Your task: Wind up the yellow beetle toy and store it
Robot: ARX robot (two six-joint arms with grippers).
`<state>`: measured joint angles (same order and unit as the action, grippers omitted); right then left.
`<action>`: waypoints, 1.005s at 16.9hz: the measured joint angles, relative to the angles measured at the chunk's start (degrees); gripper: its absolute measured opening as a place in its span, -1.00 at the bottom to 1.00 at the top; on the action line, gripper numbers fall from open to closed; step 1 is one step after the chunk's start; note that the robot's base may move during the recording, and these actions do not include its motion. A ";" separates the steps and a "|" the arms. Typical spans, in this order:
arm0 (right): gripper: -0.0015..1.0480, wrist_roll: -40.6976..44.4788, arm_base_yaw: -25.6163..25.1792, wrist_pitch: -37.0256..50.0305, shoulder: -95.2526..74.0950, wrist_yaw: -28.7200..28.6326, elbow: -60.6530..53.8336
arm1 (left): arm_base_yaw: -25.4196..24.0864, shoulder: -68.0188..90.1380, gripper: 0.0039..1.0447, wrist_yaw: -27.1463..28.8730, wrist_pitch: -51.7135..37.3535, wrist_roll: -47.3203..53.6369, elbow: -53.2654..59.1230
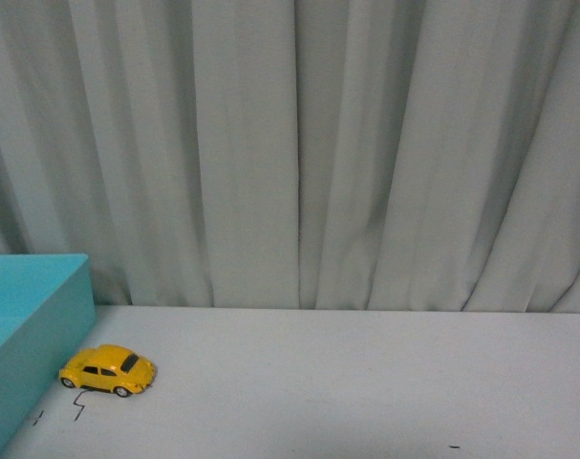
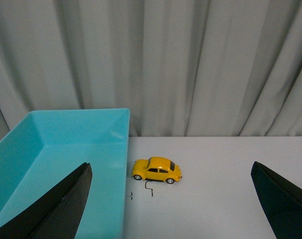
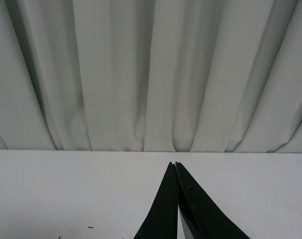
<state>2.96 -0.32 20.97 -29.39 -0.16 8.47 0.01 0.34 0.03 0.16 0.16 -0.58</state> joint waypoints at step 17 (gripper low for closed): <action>-0.97 -2.03 0.00 -9.03 17.79 0.00 -7.87 | 0.00 0.00 0.88 0.00 0.02 0.00 0.00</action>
<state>0.93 -0.32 11.94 -11.60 -0.16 0.60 0.01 0.34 0.03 0.19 0.16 -0.58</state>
